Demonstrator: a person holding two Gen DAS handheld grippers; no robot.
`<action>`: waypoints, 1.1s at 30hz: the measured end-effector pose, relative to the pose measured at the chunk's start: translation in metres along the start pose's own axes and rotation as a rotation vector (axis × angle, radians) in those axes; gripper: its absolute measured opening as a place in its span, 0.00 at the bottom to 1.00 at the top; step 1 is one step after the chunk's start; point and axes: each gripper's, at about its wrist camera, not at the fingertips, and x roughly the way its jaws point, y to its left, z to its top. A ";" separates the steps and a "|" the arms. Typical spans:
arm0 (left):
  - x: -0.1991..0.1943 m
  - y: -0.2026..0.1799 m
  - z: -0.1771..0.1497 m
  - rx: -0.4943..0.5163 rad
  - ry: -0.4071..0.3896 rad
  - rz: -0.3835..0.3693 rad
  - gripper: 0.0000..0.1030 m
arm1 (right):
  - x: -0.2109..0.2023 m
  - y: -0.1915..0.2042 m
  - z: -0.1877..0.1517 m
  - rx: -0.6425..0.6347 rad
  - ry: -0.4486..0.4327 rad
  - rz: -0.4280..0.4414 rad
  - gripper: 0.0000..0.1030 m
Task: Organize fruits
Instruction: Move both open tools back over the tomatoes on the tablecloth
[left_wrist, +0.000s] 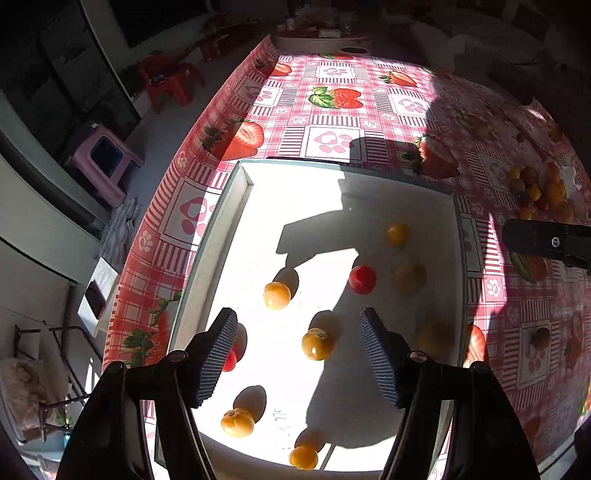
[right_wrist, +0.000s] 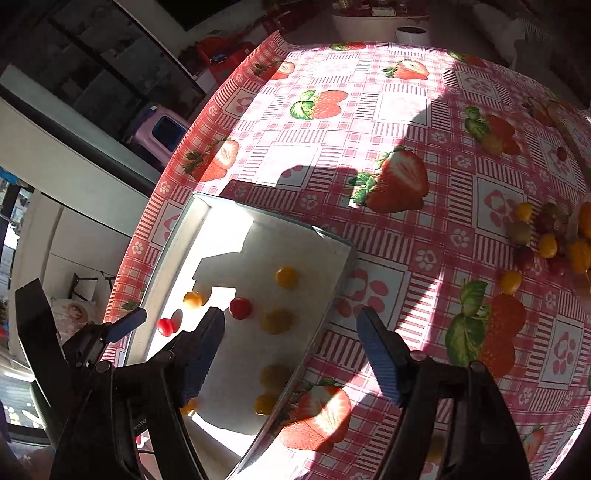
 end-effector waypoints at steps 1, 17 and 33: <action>-0.003 -0.009 0.004 0.018 -0.007 -0.012 0.68 | -0.005 -0.014 -0.004 0.027 -0.005 -0.023 0.75; 0.008 -0.163 0.055 0.263 -0.016 -0.203 0.68 | -0.042 -0.117 -0.100 0.163 0.029 -0.147 0.75; 0.059 -0.242 0.084 0.380 0.006 -0.300 0.68 | -0.021 -0.086 -0.127 0.064 0.004 -0.108 0.68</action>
